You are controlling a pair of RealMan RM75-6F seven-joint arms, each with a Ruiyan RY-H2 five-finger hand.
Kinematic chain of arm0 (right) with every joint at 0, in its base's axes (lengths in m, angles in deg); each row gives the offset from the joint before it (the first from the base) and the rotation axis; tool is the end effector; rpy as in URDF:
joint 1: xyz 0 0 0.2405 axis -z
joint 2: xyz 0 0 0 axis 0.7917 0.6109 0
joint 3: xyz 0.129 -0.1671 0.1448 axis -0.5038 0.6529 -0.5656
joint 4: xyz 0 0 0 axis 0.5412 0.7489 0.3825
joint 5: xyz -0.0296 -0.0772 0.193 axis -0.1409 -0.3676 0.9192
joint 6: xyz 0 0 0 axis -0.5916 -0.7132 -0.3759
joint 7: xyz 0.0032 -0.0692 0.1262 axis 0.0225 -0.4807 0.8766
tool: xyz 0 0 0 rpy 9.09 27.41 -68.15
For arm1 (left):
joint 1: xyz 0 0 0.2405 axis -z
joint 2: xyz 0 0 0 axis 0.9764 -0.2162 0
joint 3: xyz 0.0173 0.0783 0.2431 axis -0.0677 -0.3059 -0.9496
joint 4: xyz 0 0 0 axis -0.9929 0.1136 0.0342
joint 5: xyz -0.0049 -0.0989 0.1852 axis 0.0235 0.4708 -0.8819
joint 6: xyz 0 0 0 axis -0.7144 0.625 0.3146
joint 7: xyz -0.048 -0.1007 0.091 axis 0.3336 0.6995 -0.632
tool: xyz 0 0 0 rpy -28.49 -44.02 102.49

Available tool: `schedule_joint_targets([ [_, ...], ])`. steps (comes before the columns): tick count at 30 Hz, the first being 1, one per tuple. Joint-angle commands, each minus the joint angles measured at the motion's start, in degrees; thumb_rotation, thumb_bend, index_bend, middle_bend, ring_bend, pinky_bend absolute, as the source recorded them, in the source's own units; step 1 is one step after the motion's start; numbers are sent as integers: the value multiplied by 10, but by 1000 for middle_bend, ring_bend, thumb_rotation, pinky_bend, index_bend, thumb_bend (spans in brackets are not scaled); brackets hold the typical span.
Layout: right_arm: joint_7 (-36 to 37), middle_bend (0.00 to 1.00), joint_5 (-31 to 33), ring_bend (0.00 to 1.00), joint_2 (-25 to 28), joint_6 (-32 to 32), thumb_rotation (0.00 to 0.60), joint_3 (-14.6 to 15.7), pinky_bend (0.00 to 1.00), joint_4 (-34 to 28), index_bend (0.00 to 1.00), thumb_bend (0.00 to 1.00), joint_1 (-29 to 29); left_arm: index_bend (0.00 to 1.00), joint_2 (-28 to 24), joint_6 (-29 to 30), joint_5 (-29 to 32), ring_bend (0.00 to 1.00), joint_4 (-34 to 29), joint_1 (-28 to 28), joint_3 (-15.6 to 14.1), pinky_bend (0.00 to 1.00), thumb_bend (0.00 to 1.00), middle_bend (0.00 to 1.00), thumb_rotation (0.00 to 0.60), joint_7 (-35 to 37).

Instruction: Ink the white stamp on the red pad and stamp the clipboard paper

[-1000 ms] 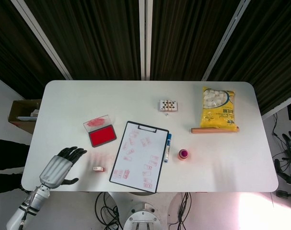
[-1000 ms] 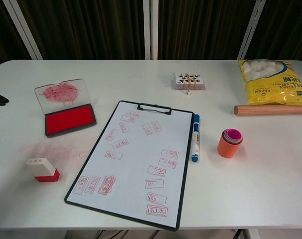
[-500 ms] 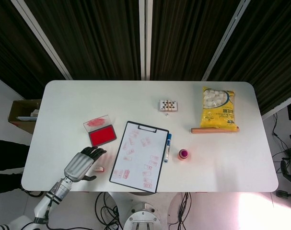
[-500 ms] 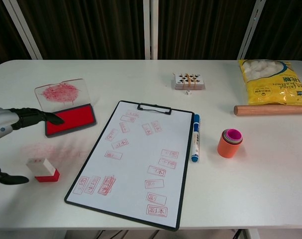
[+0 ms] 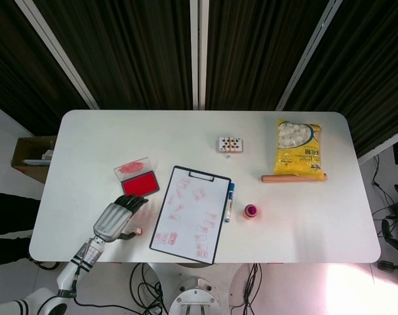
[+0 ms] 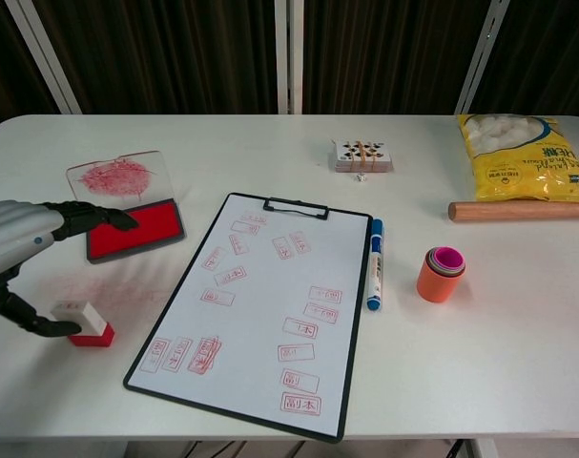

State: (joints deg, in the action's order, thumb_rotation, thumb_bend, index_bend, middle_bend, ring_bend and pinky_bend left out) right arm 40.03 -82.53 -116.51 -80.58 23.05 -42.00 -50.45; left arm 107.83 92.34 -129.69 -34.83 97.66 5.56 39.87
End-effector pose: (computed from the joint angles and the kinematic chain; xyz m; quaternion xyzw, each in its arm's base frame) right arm -0.3354 -0.1483 0.2044 0.5475 -0.3624 0.3952 0.6425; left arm -0.2332 0.2218 -0.0254 -0.7594 -0.3658 -0.3711 0.3896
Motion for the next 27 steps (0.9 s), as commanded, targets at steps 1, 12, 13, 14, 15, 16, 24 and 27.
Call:
schedule_joint_targets([
  [1, 0, 0, 1, 0, 0, 1, 600, 0, 0, 0, 0, 378, 0, 151, -1, -1, 4, 120, 2, 3, 0, 209, 0, 167, 600, 2],
  [12, -7, 0, -2, 0, -5, 8, 600, 2, 0, 1, 0, 379, -3, 152, -2, 3, 15, 120, 14, 8, -3, 209, 0, 168, 600, 15],
  [13, -7, 0, -2, 0, -5, 7, 600, 2, 0, 1, 0, 380, -2, 153, -2, 6, 14, 120, 15, 8, -4, 209, 0, 169, 600, 17],
  [14, -8, 0, -2, 0, -5, 8, 600, 2, 0, 1, 0, 380, -2, 156, -2, 7, 12, 120, 16, 8, -5, 209, 0, 171, 600, 19],
  [15, -8, 0, -1, 0, -5, 8, 600, 2, 0, 1, 0, 380, -2, 161, -2, 10, 9, 120, 18, 8, -7, 209, 0, 176, 600, 20],
  [16, -8, 0, -1, 0, -5, 8, 600, 2, 0, 1, 0, 380, -2, 166, -2, 13, 7, 120, 19, 8, -8, 210, 0, 179, 600, 23],
  [24, -8, 0, -3, 0, -7, 10, 600, 4, 0, 3, 0, 379, -2, 284, -3, 32, -29, 120, 45, 13, -29, 241, 1, 238, 600, 47],
  [27, -9, 0, -3, 0, -8, 11, 600, 5, 0, 4, 0, 379, -2, 334, -6, 34, -36, 133, 46, 15, -35, 286, 9, 275, 600, 49],
])
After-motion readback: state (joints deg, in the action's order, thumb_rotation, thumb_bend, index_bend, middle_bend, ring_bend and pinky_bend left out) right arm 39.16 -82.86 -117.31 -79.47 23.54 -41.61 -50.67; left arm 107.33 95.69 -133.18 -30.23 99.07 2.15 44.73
